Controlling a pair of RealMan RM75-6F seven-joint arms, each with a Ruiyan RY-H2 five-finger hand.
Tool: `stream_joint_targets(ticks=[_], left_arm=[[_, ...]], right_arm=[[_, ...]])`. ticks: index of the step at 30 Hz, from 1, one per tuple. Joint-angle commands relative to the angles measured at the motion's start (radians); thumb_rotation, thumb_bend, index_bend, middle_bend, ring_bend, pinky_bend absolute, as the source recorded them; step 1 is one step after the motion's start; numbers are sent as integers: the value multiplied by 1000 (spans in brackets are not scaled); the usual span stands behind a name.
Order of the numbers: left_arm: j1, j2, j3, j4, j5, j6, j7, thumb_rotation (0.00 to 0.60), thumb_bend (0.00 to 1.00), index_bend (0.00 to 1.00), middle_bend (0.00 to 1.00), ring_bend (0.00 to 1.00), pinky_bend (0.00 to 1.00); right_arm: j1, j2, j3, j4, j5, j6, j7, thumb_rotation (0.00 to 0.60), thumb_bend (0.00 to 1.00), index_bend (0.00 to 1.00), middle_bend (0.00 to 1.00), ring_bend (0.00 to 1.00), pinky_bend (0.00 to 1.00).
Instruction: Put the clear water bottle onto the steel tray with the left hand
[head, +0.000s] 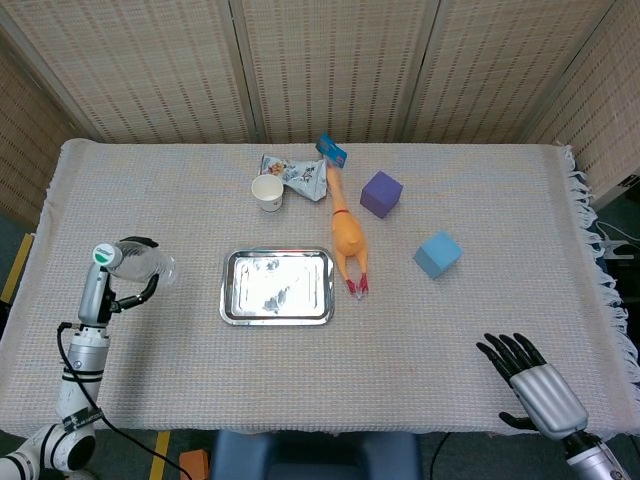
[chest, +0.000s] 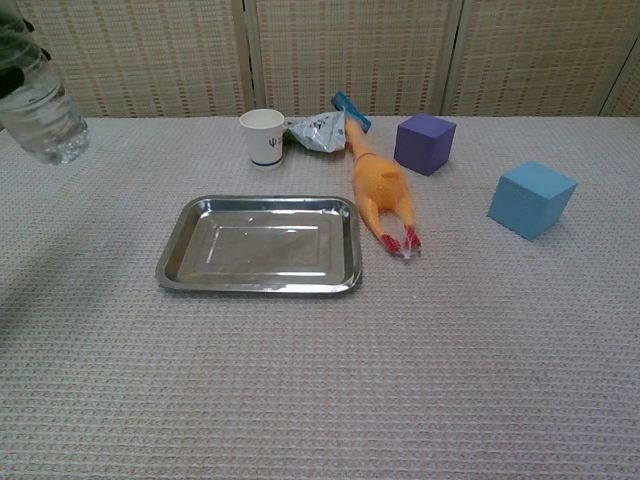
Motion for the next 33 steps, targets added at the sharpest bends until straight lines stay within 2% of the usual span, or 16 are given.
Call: stream_joint_targets(ticks=[1,6,8,11,14,17,21,24,28,33], left_arm=[[-23,18,-42,-59,22,60,56,600,570,373,371,227,342],[-13,21,25,-65,13,-5,59,600,569,372,371,227,342],[-2,8,88,-41,6,-70,19,600,570,371,371,227,343],[4,-35,137,30,1,-121,-11,600,570,365,370,226,343],[-1,-60,136,73,3,-125,-51,600,569,357,367,221,337],[-15,-55,103,76,17,-89,-59,600,570,357,366,220,337],[-31,-22,41,15,25,-24,-36,600,570,357,366,220,337],[-34,1,25,-33,18,-14,-15,600,570,357,366,220,337],[-39,-14,55,-19,2,-64,19,600,570,356,365,218,335],[-49,-93,113,104,-3,-137,17,600,570,333,339,199,318]], right_arm=[[0,-3,-1,5,-2,1,3,600,15,0,0,0,0],[4,-5,1,7,4,-5,4,600,16,0,0,0,0],[4,-5,1,6,8,-9,1,600,16,0,0,0,0],[6,-6,0,2,15,-18,-3,600,16,0,0,0,0],[5,-4,-3,-2,14,-17,-4,600,16,0,0,0,0],[1,-1,-3,-3,10,-5,0,600,17,0,0,0,0],[5,2,-4,-2,15,-15,3,600,16,0,0,0,0],[8,2,-5,-4,16,-21,0,600,16,0,0,0,0],[7,1,-6,-5,15,-19,-2,600,16,0,0,0,0],[8,0,-4,-5,20,-22,-1,600,16,0,0,0,0]])
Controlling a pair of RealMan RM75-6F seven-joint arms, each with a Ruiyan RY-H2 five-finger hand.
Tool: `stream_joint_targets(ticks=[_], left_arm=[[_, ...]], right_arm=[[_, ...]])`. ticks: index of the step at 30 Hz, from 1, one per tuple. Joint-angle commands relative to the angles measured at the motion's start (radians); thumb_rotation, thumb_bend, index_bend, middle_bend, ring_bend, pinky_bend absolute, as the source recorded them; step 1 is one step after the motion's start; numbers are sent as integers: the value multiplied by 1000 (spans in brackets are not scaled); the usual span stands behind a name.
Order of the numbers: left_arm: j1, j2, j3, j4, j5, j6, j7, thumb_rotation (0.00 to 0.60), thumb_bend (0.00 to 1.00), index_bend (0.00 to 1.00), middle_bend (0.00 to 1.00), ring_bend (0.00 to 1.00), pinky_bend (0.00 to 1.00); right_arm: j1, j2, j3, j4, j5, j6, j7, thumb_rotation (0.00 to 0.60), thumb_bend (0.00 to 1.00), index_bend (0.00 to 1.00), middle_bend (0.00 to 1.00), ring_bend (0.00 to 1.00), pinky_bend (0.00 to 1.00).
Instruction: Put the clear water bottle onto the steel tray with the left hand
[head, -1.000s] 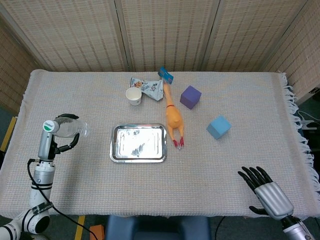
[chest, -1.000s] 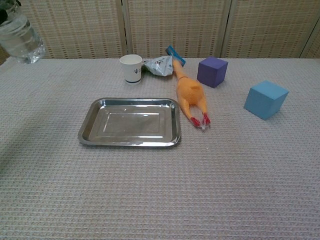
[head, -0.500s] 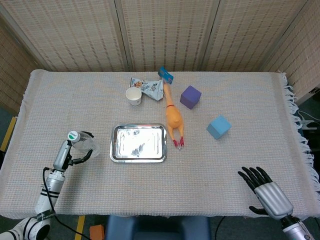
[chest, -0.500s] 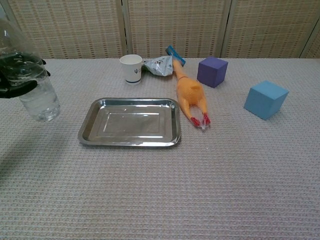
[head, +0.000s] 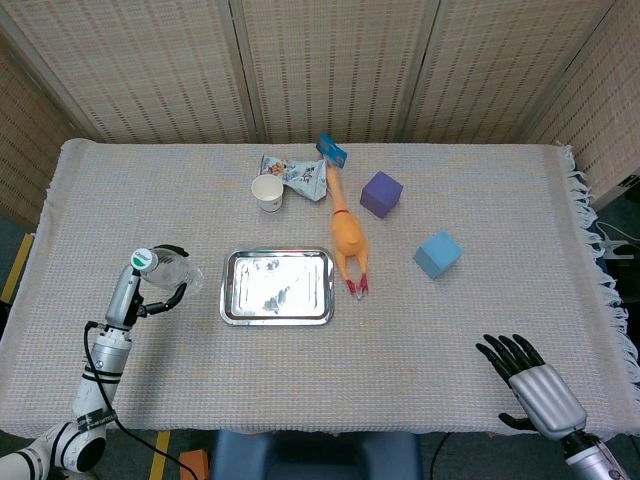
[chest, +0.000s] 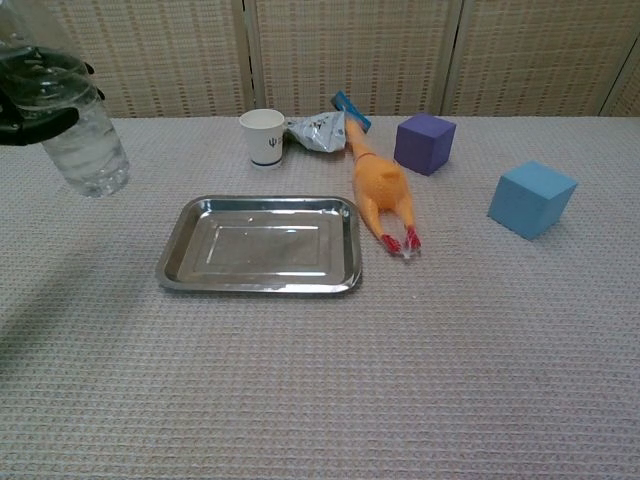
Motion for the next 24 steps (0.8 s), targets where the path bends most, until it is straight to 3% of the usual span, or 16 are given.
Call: stream_joint_targets(ticks=[1,8,16,24], left_arm=[[-12,-70,39,103,-2,-45,-4,600,569,333,338,198,318],[-52,-133,20,154,27,-21,-1,600,569,333,338,199,317],[-109,-222,29,161,23,-92,30,600,568,332,336,193,307],[-181,-342,4,287,14,-133,75,600,566,330,330,191,304]], right_arm=[[1,-2,2,1,4,-2,1,600,16,0,0,0,0],[10,-6,14,5,34,-24,-2,600,17,0,0,0,0],[28,-18,23,0,60,-63,-11,600,18,0,0,0,0],[41,-13,26,-1,82,-89,-4,600,18,0,0,0,0]])
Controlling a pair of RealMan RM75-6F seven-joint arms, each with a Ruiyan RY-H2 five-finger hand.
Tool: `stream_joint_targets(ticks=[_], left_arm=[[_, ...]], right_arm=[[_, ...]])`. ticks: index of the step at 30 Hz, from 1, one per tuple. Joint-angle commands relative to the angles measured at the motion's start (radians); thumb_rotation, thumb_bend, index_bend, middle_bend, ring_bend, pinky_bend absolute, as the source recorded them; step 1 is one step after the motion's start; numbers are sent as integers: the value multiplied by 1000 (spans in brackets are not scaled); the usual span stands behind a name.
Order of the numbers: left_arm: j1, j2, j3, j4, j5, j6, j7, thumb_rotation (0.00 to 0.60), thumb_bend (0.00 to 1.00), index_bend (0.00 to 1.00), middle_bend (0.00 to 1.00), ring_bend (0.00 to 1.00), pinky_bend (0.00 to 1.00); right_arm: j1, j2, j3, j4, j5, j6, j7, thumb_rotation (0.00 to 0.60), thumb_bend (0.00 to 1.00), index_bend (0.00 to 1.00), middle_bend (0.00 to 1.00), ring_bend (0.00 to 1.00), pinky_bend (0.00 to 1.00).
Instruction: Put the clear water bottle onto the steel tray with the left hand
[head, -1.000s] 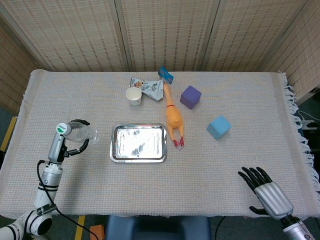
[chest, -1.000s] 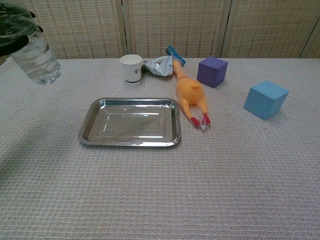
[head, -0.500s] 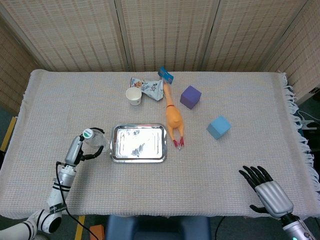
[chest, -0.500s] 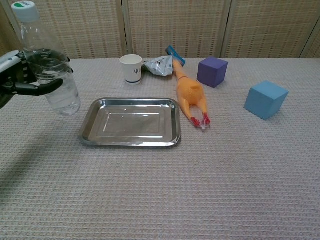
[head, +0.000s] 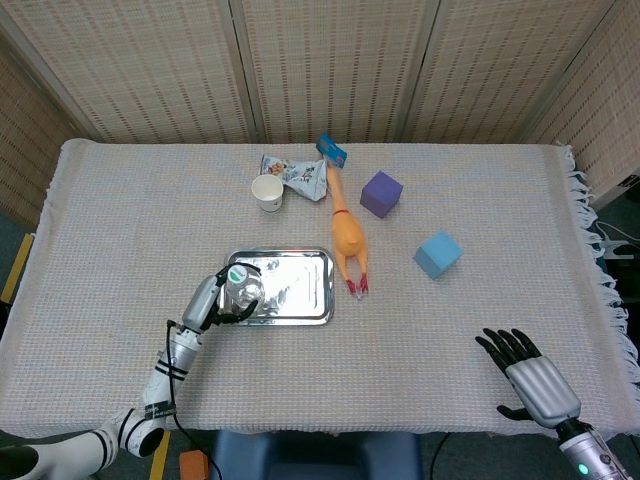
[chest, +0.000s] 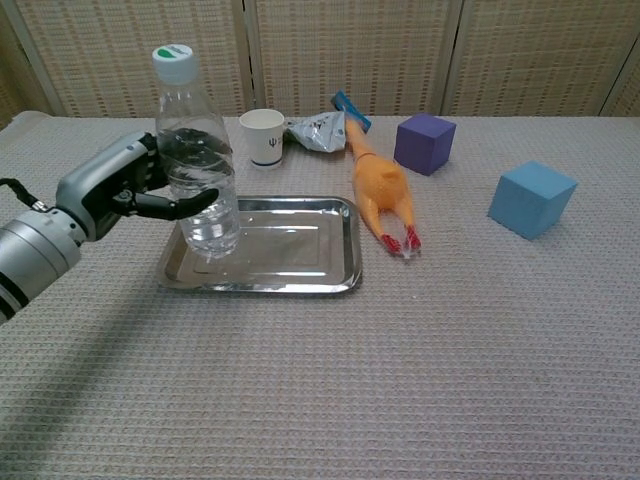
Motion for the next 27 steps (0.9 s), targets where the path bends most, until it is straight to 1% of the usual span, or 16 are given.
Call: stream_joint_targets(ticks=[1,6,9,11,14,16,18,20,22,25,27], left_arm=[[-35,-52,-15,65,-12,-27,16,600,566,328,329,189,302],[-61,-109,-12,174,-14,-43,20,600,566,317,320,181,286],[-68,-127,-14,216,-25,-57,19,600,559,311,313,177,272],[-69,-134,-19,227,-38,-66,22,600,541,308,311,170,254],[-70,-127,-22,213,-62,-103,26,600,504,278,292,139,185],[-72,-118,-24,198,-77,-129,38,600,488,236,254,103,136],[-72,-111,-24,185,-87,-146,47,600,477,194,217,72,110],[-71,-103,-24,170,-96,-160,58,600,461,109,147,24,79],[-70,-95,-30,152,-106,-167,61,600,445,31,78,1,52],[-67,-72,-32,116,-114,-178,67,600,408,0,6,0,26],[-64,-55,-31,91,-115,-180,70,600,389,0,0,0,14]], right_arm=[[4,1,1,0,5,-6,2,600,18,0,0,0,0],[8,4,3,-1,14,-12,6,600,18,0,0,0,0],[10,5,3,-1,16,-14,7,600,18,0,0,0,0],[10,5,4,-1,18,-14,8,600,19,0,0,0,0],[9,5,5,-1,18,-9,10,600,18,0,0,0,0],[9,5,3,-1,15,-8,11,600,18,0,0,0,0],[9,5,2,-1,13,-5,12,600,18,0,0,0,0],[7,6,1,-1,10,-1,14,600,18,0,0,0,0],[7,6,0,-1,7,2,16,600,19,0,0,0,0],[6,6,-2,1,3,6,18,600,19,0,0,0,0],[6,6,-2,1,1,7,20,600,19,0,0,0,0]])
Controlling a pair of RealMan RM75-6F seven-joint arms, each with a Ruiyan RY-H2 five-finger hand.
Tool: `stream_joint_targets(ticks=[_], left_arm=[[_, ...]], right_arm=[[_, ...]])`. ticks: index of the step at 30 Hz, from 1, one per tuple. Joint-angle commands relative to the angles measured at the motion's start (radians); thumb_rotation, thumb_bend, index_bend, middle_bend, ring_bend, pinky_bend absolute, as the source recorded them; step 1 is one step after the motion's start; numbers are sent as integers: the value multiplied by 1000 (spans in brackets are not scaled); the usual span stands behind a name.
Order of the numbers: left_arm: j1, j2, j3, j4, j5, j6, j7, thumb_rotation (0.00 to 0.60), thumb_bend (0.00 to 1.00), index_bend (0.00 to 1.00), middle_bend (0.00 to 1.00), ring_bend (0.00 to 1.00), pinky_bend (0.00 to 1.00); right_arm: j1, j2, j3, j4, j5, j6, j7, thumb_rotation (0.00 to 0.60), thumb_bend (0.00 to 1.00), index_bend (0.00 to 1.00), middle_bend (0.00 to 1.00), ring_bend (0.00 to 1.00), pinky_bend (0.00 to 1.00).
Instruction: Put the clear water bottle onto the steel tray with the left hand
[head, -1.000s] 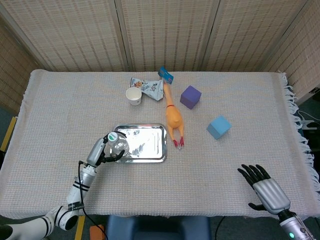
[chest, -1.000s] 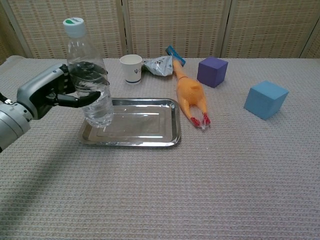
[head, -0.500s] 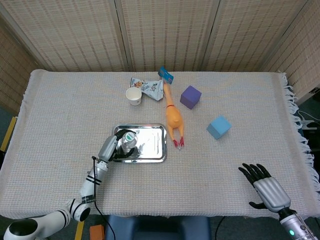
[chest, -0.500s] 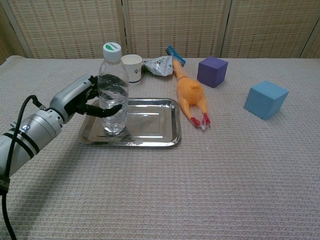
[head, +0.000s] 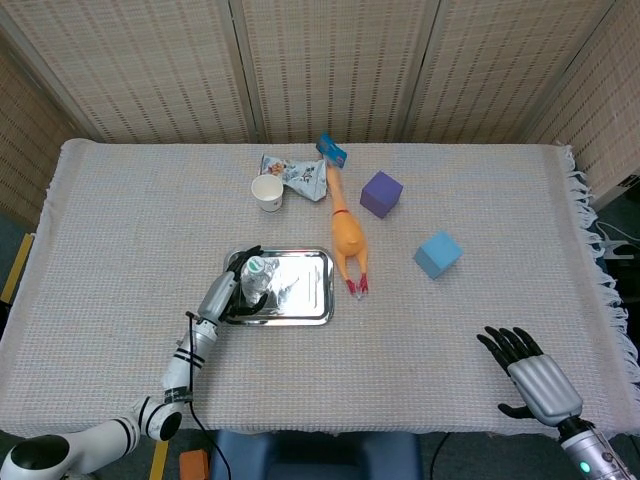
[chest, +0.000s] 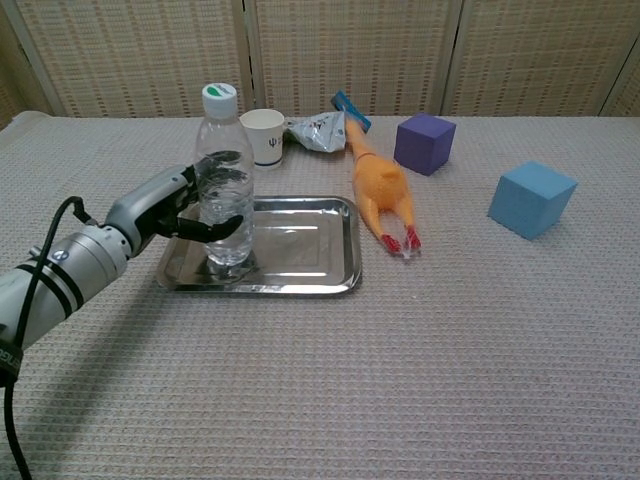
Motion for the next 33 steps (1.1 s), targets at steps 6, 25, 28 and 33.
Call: stream_joint_targets(ticks=[6,25,28,33], left_arm=[[14,72,8,-95,-15,-28,32,600,353,0,0,0,0],[64,205,50,-197,-7,-39,44,600,336,0,0,0,0],[91,257,78,-241,19,-9,57,600,338,0,0,0,0],[147,339,116,-291,56,69,90,600,339,0,0,0,0]], right_arm=[[0,-3,-3,1,-5,2,-3,600,20,0,0,0,0],[5,-4,-9,2,-8,-9,-5,600,20,0,0,0,0],[4,-4,-11,1,-12,-7,-7,600,20,0,0,0,0],[-2,-2,-19,-4,-29,7,-9,600,20,0,0,0,0]])
